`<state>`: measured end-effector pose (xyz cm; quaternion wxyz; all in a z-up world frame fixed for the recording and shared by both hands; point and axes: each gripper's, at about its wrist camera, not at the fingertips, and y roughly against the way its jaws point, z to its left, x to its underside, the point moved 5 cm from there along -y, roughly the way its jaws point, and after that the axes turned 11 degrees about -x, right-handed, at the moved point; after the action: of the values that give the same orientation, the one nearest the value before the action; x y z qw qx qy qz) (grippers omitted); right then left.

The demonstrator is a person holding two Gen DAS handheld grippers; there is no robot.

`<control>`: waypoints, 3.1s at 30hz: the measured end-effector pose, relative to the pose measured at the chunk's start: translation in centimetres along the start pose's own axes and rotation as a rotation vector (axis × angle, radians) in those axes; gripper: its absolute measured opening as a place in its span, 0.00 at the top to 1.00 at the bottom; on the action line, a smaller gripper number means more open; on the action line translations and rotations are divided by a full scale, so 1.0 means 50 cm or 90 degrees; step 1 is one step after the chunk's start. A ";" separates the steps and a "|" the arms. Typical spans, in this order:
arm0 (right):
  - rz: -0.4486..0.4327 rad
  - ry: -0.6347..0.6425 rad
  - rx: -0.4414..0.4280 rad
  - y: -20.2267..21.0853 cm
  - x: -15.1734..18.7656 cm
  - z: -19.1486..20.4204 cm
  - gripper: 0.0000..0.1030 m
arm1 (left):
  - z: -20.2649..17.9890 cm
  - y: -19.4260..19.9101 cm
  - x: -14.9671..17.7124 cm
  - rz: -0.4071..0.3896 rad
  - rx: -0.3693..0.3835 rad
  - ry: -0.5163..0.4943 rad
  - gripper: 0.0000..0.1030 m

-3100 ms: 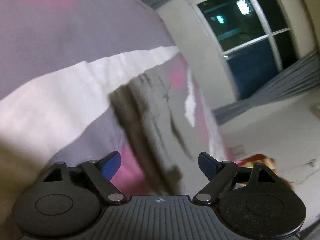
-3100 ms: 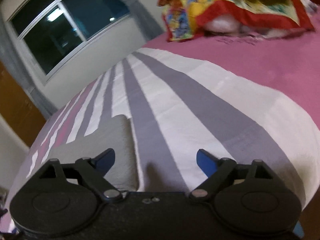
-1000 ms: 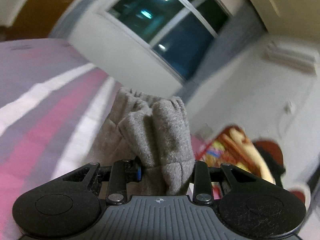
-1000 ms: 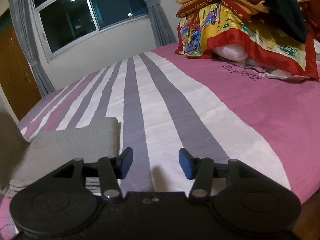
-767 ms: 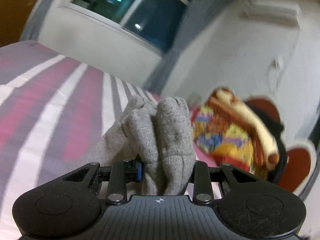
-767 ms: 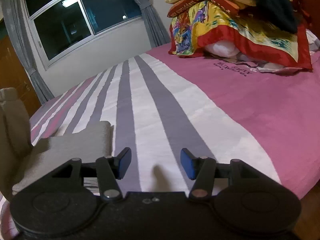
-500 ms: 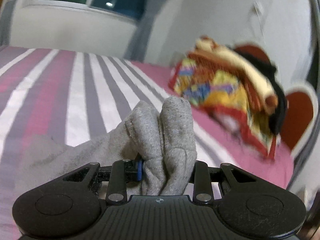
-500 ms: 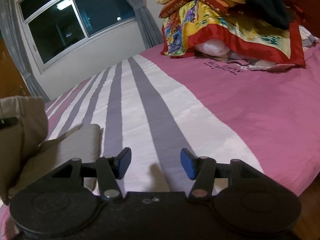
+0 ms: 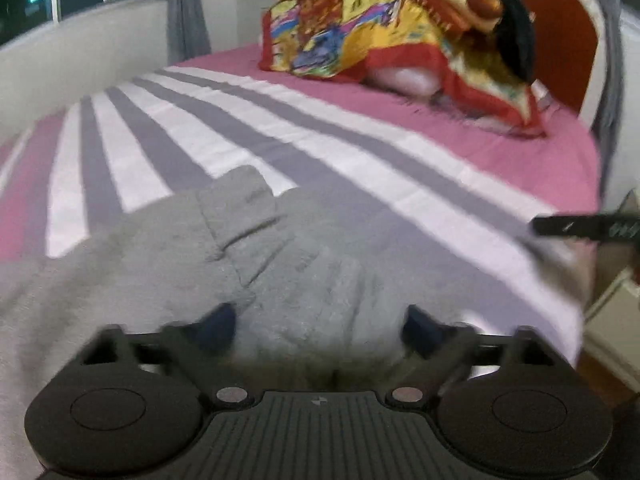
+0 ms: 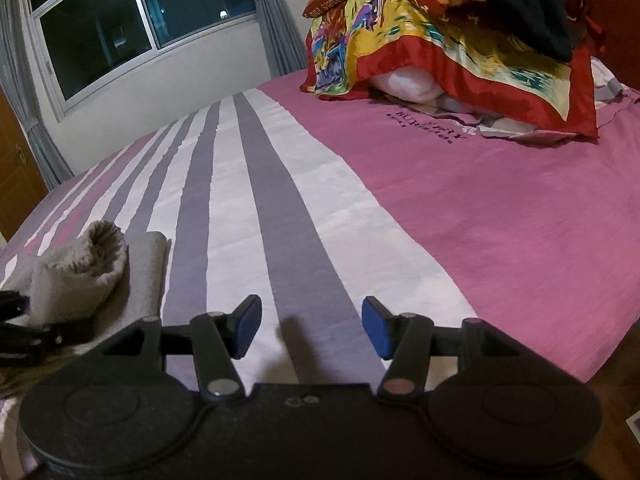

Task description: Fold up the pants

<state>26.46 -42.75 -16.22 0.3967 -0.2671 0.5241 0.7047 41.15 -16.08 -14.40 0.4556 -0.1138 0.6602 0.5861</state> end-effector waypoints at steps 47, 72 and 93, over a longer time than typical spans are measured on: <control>-0.010 0.088 -0.316 -0.048 -0.100 0.439 0.80 | 0.332 0.181 0.335 -0.087 -0.150 0.319 0.53; 0.166 -0.281 -0.234 -0.152 0.039 0.271 0.39 | 0.327 0.163 0.347 -0.063 -0.149 0.325 0.53; 0.034 -0.072 -0.258 -0.111 -0.083 0.343 0.66 | 0.316 0.172 0.302 -0.118 -0.195 0.340 0.32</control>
<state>34.06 -26.88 -10.58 0.3447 -0.2870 0.3557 0.8199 34.25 6.05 -18.11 0.2951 -0.3905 0.6473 0.5843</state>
